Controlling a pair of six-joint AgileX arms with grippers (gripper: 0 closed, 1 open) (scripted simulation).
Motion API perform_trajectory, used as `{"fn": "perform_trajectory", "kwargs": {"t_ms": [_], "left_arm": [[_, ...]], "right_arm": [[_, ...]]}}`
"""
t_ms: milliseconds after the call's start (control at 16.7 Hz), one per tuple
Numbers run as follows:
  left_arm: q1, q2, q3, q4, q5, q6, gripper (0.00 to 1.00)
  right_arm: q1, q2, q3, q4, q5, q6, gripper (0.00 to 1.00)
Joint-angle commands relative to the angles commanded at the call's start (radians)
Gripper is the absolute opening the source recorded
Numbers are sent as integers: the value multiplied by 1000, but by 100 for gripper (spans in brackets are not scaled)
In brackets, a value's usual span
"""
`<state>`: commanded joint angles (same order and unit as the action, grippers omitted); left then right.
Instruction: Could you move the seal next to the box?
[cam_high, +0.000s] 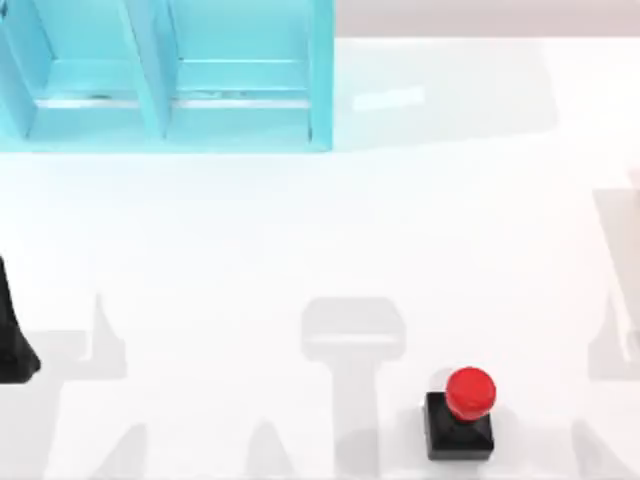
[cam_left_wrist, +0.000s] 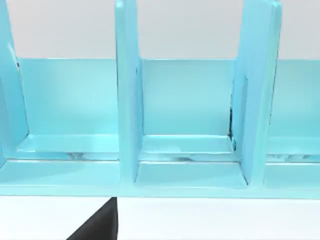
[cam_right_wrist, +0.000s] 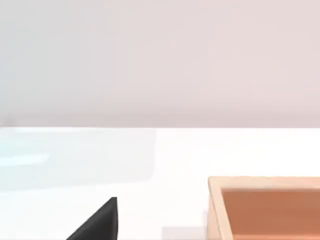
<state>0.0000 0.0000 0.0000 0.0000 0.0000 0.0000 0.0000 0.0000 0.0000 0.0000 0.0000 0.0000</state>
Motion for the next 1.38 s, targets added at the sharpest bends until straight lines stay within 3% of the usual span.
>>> {"fn": "perform_trajectory", "kwargs": {"t_ms": [240,480,1080,1380], "left_arm": [[0,0,0,0,0,0,100],[0,0,0,0,0,0,100],[0,0,0,0,0,0,100],[0,0,0,0,0,0,100]], "right_arm": [[21,33,33,-32,-1,23,100],[128,225,220,-205,-1,138,100],[548,1210,968,-916,8,559,100],[714,1549,1260,-1181,4,726,100]]}}
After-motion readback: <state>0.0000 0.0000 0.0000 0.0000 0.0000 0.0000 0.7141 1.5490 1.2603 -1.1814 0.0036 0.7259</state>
